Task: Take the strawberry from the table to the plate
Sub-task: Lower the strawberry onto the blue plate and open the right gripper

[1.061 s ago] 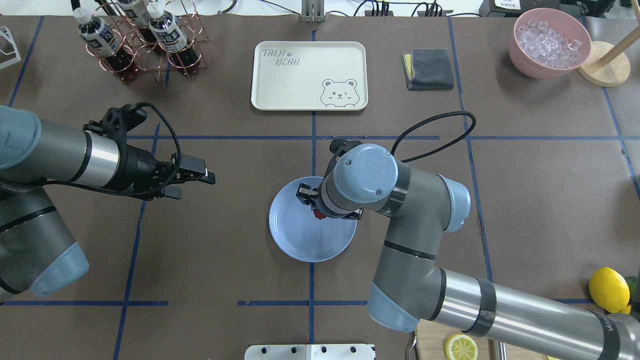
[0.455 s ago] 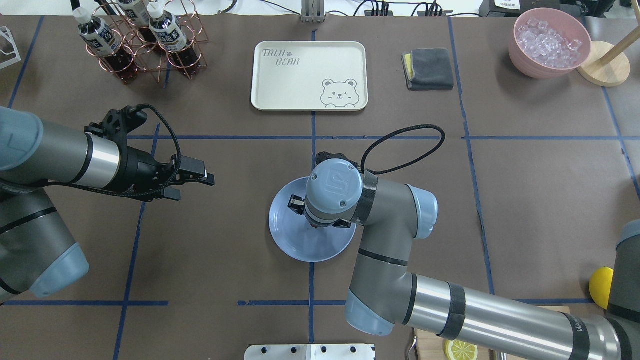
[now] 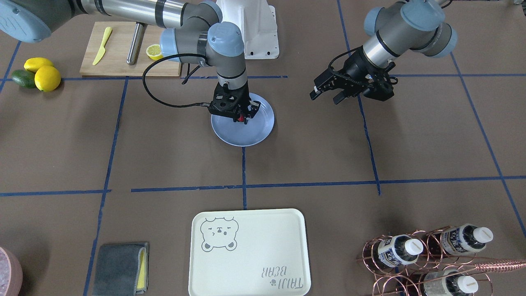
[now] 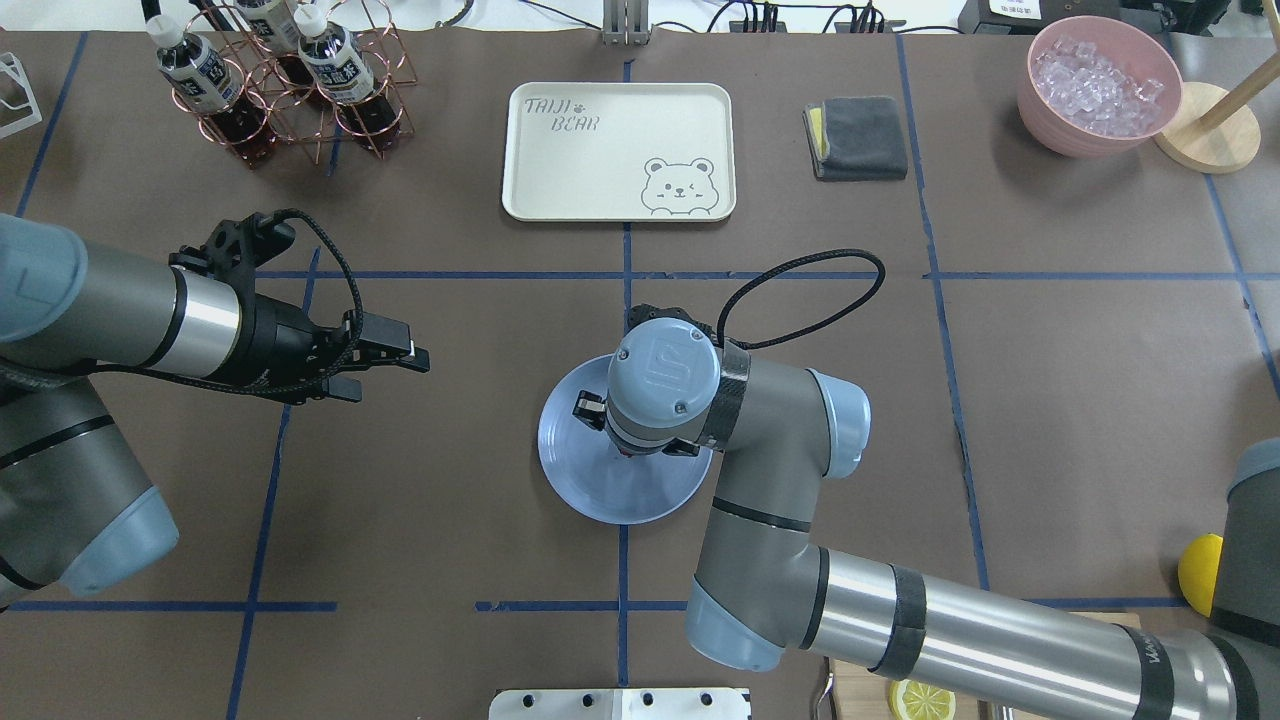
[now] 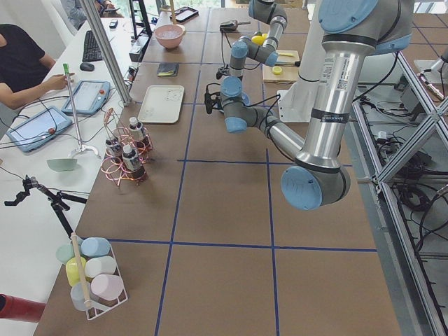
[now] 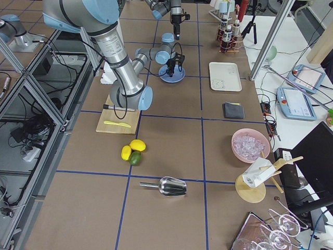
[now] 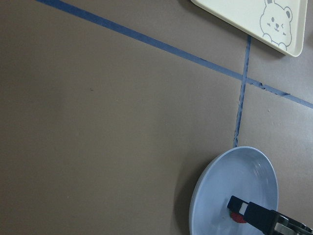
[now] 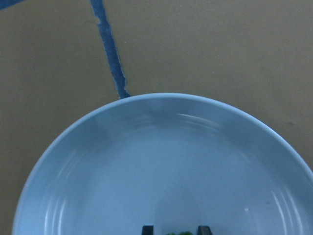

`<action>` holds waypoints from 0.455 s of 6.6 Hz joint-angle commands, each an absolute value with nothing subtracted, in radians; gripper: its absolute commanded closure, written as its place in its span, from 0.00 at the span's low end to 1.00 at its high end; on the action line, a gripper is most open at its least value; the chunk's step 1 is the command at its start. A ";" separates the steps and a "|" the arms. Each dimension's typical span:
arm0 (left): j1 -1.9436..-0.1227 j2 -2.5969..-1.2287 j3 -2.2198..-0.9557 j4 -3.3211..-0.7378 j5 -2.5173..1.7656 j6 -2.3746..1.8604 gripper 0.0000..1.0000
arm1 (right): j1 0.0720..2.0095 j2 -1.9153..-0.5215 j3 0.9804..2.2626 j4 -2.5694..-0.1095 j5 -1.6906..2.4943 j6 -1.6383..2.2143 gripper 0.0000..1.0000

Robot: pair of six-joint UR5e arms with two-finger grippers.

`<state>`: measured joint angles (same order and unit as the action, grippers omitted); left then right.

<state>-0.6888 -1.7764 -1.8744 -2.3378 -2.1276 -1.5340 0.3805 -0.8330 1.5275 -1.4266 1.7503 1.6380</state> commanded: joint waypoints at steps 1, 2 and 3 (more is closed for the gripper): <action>-0.690 -1.776 -1.875 -2.338 -2.128 -1.534 0.00 | 0.377 -0.831 1.519 -1.427 1.750 1.635 1.00; -0.690 -1.776 -1.875 -2.338 -2.128 -1.534 0.00 | 0.377 -0.830 1.517 -1.427 1.750 1.635 0.69; -0.690 -1.776 -1.876 -2.338 -2.128 -1.535 0.00 | 0.377 -0.827 1.513 -1.428 1.750 1.635 0.34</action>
